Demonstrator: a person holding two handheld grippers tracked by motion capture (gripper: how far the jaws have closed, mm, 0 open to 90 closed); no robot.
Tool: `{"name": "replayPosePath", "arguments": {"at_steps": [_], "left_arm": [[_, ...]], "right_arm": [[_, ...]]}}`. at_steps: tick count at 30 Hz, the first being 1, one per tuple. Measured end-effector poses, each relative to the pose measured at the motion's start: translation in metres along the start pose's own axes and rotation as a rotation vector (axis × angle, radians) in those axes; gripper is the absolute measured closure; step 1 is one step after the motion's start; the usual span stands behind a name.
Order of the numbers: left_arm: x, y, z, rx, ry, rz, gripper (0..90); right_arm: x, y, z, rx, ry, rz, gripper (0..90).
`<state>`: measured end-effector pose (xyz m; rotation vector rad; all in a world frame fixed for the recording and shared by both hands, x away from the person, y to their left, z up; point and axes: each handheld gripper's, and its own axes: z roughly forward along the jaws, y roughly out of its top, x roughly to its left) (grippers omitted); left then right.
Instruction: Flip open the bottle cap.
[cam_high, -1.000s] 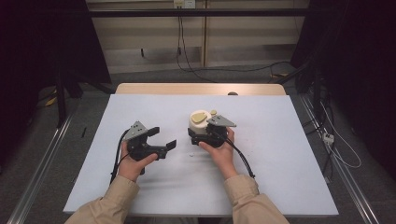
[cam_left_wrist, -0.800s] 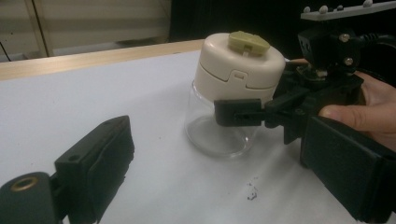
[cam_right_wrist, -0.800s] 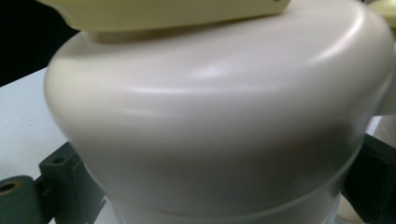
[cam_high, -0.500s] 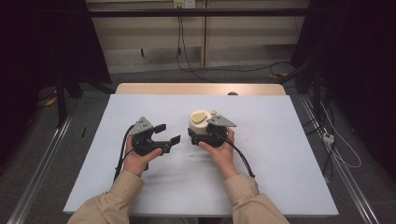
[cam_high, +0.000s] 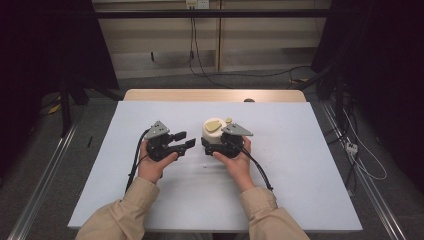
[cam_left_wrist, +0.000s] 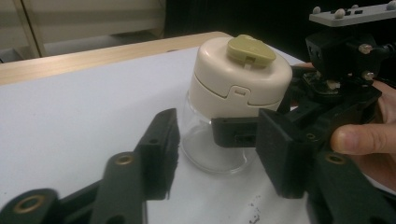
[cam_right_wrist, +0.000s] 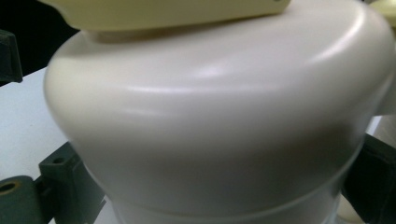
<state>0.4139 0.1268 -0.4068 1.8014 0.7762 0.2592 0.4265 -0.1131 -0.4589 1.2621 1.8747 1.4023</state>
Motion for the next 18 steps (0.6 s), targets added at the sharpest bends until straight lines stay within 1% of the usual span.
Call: {"name": "replayPosePath", "arguments": {"at_steps": [1,2,3,5,6,7,9,11,13,15,18], "left_arm": [[0.0,0.001,0.001,0.003,-0.008,0.002,52.7],[-0.001,0.001,0.002,0.006,-0.011,0.001,56.4],[-0.001,0.002,0.003,0.008,-0.012,0.007,56.4],[-0.002,0.004,0.004,0.013,-0.016,0.017,62.0],[-0.003,0.005,0.005,0.013,-0.02,0.019,62.0],[-0.003,0.007,0.006,0.017,-0.021,0.023,66.2],[-0.002,0.009,0.009,0.031,-0.024,0.015,71.3],[-0.002,0.009,0.01,0.035,-0.027,0.015,75.4],[-0.002,0.011,0.011,0.041,-0.03,0.019,77.0],[-0.003,0.012,0.012,0.041,-0.036,0.017,80.9],[-0.005,0.018,0.014,0.052,-0.05,0.031,83.8]], "right_arm": [[0.0,0.0,0.0,0.0,0.0,0.0,3.8],[0.0,0.0,0.0,0.0,0.0,0.0,3.7],[0.0,0.0,0.0,0.0,0.0,0.0,3.7],[0.0,0.0,0.0,0.0,-0.001,0.0,3.7],[0.0,0.0,0.0,0.0,-0.001,0.0,3.7],[0.0,0.0,0.0,0.0,0.0,0.0,3.7],[0.0,0.0,0.0,0.0,-0.001,0.0,3.7],[0.0,0.0,0.0,0.0,-0.001,0.001,3.7],[0.0,0.0,0.0,0.0,-0.001,0.001,3.7],[0.0,0.0,0.0,0.0,-0.001,0.001,3.7],[0.0,0.0,0.0,0.001,-0.001,0.0,3.7]]}}
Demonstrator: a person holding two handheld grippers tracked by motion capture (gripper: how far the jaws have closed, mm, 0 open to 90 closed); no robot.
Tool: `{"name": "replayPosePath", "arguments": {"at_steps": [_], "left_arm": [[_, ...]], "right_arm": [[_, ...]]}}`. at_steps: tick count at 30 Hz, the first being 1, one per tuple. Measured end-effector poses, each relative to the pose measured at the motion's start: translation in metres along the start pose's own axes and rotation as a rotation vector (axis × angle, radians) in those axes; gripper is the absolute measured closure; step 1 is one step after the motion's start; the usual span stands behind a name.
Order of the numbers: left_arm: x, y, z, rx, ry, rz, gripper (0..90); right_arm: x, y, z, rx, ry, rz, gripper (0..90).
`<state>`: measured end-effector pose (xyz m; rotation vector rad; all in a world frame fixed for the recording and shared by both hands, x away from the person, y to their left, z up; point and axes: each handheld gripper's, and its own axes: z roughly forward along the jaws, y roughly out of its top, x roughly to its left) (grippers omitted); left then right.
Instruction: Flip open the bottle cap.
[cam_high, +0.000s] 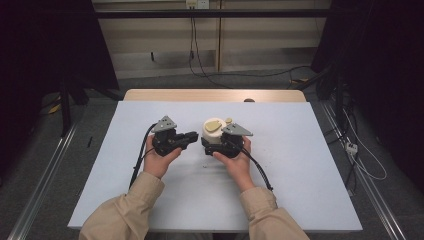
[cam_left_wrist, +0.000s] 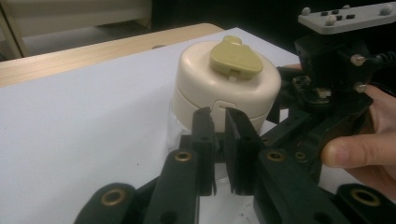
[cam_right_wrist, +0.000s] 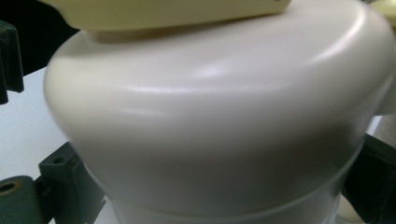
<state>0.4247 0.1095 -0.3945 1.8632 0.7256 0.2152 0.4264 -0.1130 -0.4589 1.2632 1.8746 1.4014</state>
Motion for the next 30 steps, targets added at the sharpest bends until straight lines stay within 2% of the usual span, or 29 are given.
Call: {"name": "replayPosePath", "arguments": {"at_steps": [7,10,30], "left_arm": [[0.0,0.008,0.004,0.03,-0.024,-0.009,90.0],[-0.001,0.011,0.007,0.047,-0.03,0.003,90.0],[-0.006,0.026,0.018,0.107,-0.011,0.026,90.0]], "right_arm": [[0.0,0.0,0.0,0.0,-0.001,0.0,3.7],[0.0,0.0,0.0,0.001,-0.002,0.0,3.7],[0.0,0.0,0.0,0.002,-0.003,-0.001,3.7]]}}
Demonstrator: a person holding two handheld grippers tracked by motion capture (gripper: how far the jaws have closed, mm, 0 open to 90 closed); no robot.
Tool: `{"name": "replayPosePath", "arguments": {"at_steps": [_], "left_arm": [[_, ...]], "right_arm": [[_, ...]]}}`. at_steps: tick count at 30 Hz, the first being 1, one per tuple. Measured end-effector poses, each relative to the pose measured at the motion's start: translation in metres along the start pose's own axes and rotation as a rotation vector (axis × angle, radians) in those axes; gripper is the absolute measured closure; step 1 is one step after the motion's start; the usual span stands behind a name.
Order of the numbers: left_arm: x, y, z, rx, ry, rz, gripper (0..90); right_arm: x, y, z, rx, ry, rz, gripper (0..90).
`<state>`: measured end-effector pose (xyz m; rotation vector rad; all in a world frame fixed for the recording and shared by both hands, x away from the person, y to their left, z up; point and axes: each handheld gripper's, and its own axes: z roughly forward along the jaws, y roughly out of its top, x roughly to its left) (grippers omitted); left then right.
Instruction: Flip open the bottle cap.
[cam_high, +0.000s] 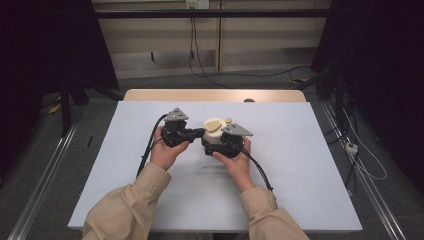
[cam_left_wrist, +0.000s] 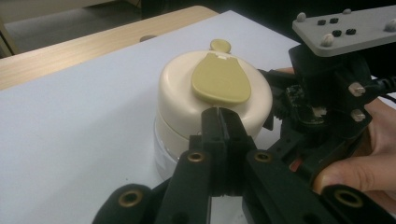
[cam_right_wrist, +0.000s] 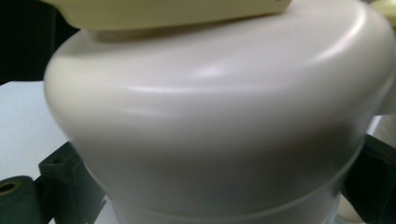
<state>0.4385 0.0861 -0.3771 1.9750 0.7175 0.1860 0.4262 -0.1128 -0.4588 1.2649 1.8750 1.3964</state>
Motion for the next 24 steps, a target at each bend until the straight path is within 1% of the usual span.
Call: {"name": "replayPosePath", "arguments": {"at_steps": [7,9,10,18,21,24], "left_arm": [[-0.0015,0.0036,0.0017,0.009,-0.007,0.01,90.0],[-0.0022,0.0045,0.0024,0.011,-0.008,0.004,90.0],[-0.0022,0.005,0.0025,0.013,-0.009,0.008,90.0],[-0.0028,0.0058,0.0033,0.005,-0.016,-0.004,90.0],[-0.0037,0.0073,0.0032,0.011,-0.011,0.006,90.0],[-0.003,0.008,0.0031,0.012,-0.012,0.003,90.0]], "right_arm": [[-0.0001,0.0,0.0,0.0,0.001,0.0,3.7],[-0.0001,0.0,0.0,0.0,0.001,0.0,3.7],[-0.0001,0.0,0.0,0.0,0.001,-0.001,3.7],[-0.0002,-0.0001,0.0001,-0.001,0.002,-0.001,3.7],[-0.0002,-0.0001,0.0001,-0.001,0.002,0.0,3.7],[-0.0002,-0.0001,0.0001,-0.001,0.002,-0.001,3.7]]}}
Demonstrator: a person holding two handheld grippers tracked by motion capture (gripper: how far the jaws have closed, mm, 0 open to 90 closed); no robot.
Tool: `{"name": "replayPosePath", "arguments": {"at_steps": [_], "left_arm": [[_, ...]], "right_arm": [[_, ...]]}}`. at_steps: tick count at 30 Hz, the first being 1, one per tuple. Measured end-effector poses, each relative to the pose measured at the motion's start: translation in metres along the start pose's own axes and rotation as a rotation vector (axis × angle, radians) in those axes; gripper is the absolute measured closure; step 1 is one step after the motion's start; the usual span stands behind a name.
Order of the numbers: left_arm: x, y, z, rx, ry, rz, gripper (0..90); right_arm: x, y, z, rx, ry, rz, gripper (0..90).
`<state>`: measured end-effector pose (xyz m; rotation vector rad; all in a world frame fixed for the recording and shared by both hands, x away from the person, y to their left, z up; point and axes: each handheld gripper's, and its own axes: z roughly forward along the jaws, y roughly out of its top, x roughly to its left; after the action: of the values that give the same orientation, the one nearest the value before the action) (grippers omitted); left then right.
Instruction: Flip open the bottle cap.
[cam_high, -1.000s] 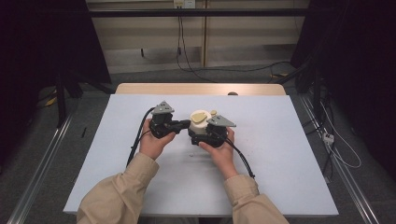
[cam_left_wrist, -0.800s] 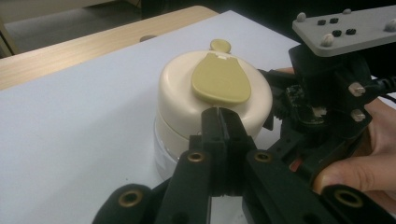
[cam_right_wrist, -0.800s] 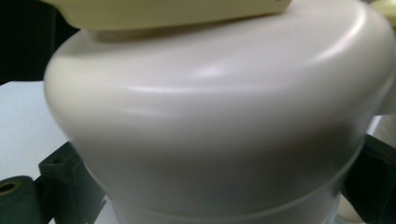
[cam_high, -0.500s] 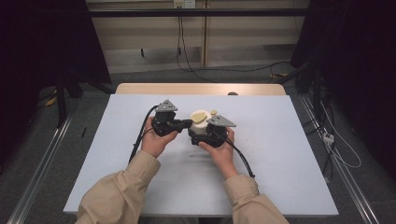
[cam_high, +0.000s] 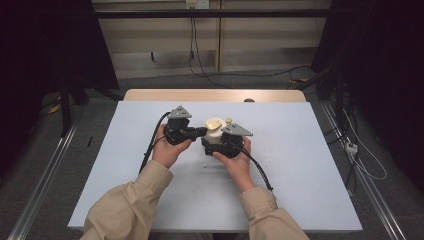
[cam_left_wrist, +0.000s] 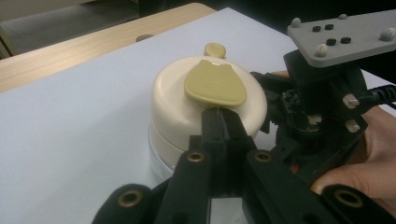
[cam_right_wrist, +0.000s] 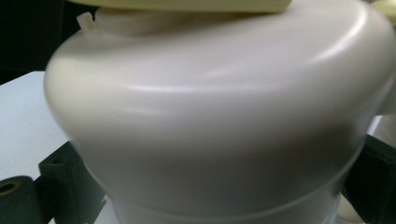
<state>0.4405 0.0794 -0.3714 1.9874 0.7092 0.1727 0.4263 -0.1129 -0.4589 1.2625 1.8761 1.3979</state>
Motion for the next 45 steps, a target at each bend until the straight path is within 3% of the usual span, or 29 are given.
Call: {"name": "replayPosePath", "arguments": {"at_steps": [45], "left_arm": [[-0.004,0.015,0.005,-0.017,-0.002,0.006,90.0]], "right_arm": [[0.0,0.0,0.0,0.003,0.001,-0.002,3.6]]}}
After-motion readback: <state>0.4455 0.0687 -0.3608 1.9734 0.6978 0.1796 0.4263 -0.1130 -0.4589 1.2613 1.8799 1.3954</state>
